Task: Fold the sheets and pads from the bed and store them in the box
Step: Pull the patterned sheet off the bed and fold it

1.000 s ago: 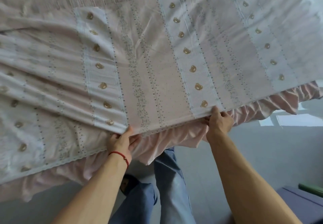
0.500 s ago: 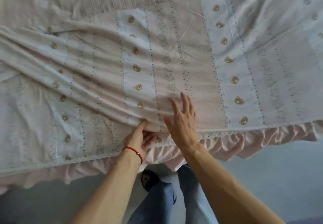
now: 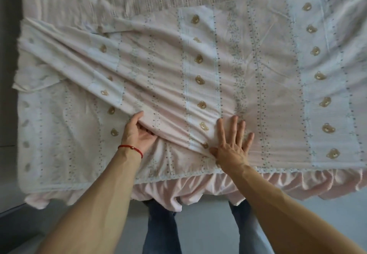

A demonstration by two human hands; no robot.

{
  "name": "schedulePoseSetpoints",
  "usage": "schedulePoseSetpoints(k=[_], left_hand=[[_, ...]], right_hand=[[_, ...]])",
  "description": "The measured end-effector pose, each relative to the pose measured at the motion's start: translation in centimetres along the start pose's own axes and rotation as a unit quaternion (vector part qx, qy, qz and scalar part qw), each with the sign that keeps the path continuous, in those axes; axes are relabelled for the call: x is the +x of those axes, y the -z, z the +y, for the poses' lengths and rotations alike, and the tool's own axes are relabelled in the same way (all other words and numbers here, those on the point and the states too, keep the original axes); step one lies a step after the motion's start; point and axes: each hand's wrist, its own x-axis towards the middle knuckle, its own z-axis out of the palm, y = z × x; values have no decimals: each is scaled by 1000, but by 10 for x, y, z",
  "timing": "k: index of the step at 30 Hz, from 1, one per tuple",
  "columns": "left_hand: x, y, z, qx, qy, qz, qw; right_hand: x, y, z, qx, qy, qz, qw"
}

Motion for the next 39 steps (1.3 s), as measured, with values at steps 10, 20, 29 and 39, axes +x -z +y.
schedulePoseSetpoints(k=[10, 20, 29, 39], left_hand=[[-2, 86, 56, 60, 23, -3, 998], [13, 129, 48, 151, 18, 16, 988], [15, 150, 84, 88, -15, -13, 996], [-27, 231, 55, 234, -82, -7, 969]], right_hand=[[8, -7, -15, -53, -71, 6, 996], [-75, -36, -101, 253, -96, 374, 887], [-49, -66, -176, 764, -287, 134, 562], [-80, -94, -159, 677, -299, 284, 610]])
